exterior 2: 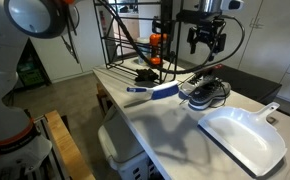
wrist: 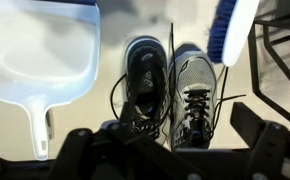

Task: Put the trainer on the table

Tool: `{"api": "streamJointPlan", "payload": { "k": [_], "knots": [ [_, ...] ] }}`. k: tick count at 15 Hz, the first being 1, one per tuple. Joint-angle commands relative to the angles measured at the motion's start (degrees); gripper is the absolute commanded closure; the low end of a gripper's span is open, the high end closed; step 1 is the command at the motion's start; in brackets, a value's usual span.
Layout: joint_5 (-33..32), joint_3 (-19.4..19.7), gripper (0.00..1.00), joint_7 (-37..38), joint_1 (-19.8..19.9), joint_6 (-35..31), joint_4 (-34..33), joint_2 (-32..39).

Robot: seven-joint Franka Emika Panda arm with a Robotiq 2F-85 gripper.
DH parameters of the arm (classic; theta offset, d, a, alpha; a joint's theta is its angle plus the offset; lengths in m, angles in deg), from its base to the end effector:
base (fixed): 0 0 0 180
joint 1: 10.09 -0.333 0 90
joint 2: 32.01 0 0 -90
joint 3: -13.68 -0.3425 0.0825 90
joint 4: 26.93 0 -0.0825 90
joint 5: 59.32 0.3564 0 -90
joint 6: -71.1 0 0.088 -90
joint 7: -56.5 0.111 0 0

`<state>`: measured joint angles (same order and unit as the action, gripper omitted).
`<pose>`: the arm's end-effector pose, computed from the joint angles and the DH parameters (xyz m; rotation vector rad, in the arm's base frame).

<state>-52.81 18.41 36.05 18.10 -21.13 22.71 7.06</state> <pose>0.6308 -0.3655 0.5330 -3.0960 0.3082 -0.1304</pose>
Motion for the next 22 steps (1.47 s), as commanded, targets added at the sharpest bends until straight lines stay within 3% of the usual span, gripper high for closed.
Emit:
{"api": "streamJointPlan", "payload": {
  "k": [1, 5, 10, 14, 16, 22],
  "knots": [
    [-5.0, 2.0, 0.0, 1.5, -3.2, -2.0, 13.6, -9.2],
    [-10.3, 2.9, 0.0, 1.2, -4.3, -4.4, 23.2, -14.9],
    [-7.4, 1.7, 0.0, 2.0, -4.0, -8.4, 35.7, -22.4],
    [-6.5, 0.7, 0.0, 6.7, -5.4, -14.0, 46.4, -28.3],
    [-6.4, 2.9, 0.0, 9.6, -9.0, -16.3, 51.7, -31.1],
    [-8.6, 0.5, 0.0, 23.7, -18.1, -19.0, 66.9, -38.5]
  ]
}}
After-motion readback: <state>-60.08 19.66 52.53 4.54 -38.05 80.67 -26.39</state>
